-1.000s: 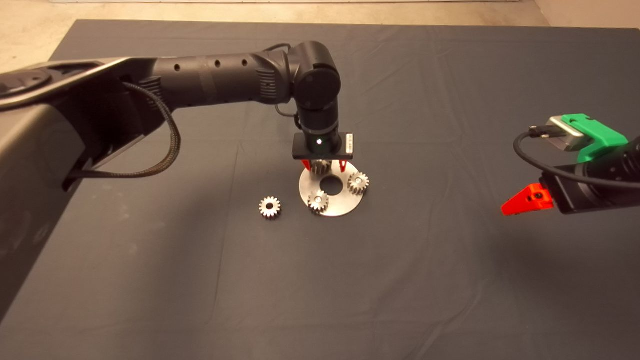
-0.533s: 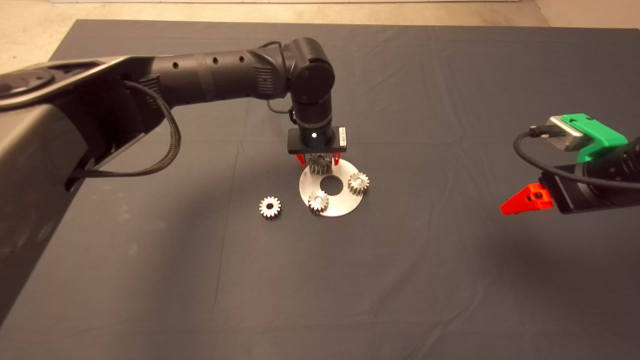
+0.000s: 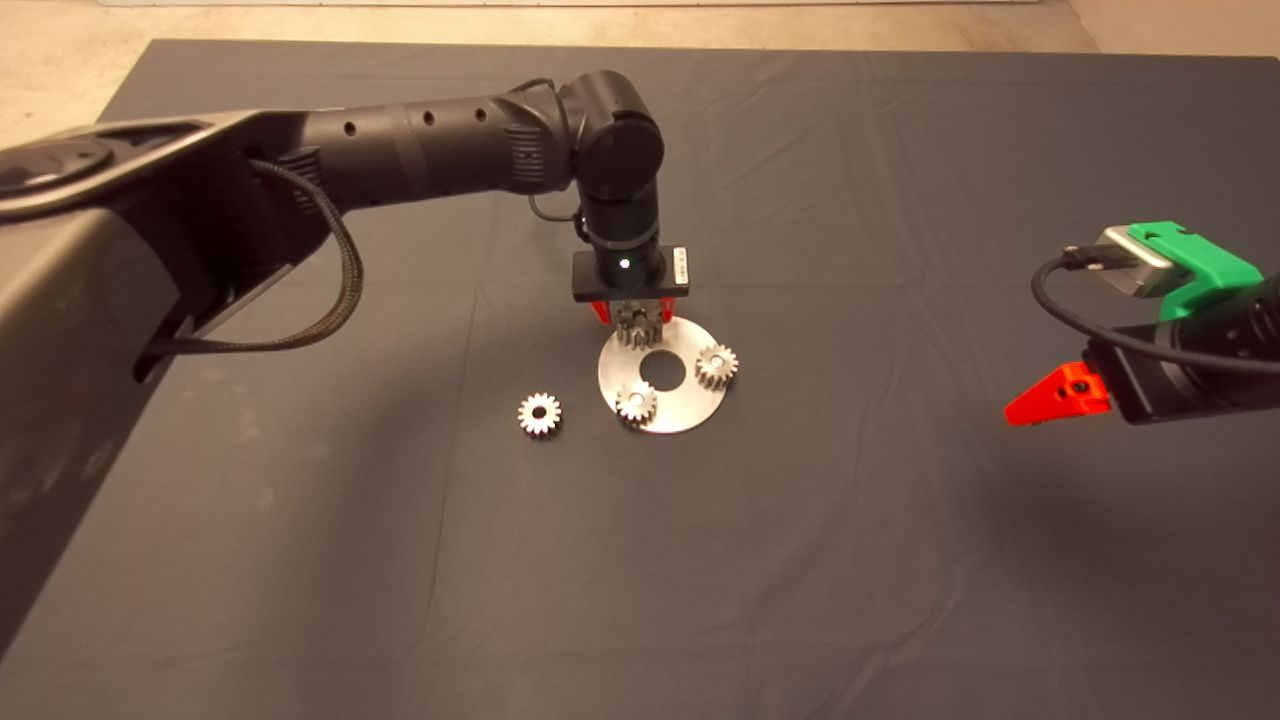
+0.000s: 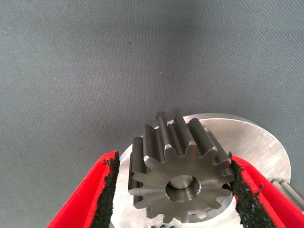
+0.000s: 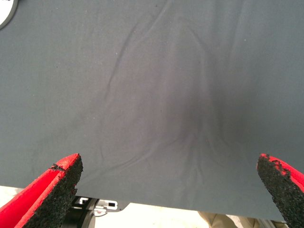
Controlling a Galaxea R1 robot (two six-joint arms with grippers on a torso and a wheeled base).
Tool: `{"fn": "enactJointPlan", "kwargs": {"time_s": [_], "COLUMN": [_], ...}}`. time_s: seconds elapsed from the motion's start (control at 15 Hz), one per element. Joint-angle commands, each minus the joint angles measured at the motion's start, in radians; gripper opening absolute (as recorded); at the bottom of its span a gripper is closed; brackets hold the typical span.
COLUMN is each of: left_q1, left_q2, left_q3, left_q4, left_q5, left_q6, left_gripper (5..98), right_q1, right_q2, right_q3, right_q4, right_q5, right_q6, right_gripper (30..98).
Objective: Remove an incorrectly installed larger gear and replace it with the correct smaller gear
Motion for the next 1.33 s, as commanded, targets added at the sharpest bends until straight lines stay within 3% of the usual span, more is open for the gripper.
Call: {"fn": "enactJointPlan", "kwargs": {"time_s": [0.0,0.4,0.67,1.07,1.27], "left_q1": [-0.011,-0.011,-0.011,-0.019,-0.024], "left_q2": [0.003,0.002,0.002,0.003,0.003], "left_q3": [0.020,0.037,0.051,0.074,0.090], "left_q4": [-0.007,-0.010,-0.014,-0.017,-0.069], "left_q5": [0.019,0.022,0.063,0.069,0.085], "left_q6": [0.005,0.001,-0.003,-0.008,-0.006], "left_gripper": [53.2,46.9,44.8,41.0,38.2], "right_q1": [0.019,0.019,0.019,0.019,0.019], "right_q2": [-0.001,-0.001,0.000,0.000,-0.001], "right_q3": [-0.002,-0.002,-0.002,-0.003,-0.002], "right_q4": [0.025,0.025,0.025,0.025,0.025], "right_q5": [-0.014,-0.015,-0.014,-0.014,-0.014], "right_q6": [-0.004,-0.004,-0.004,-0.004,-0.003], "right_gripper": [97.1,97.1,97.1,97.1,97.1]}}
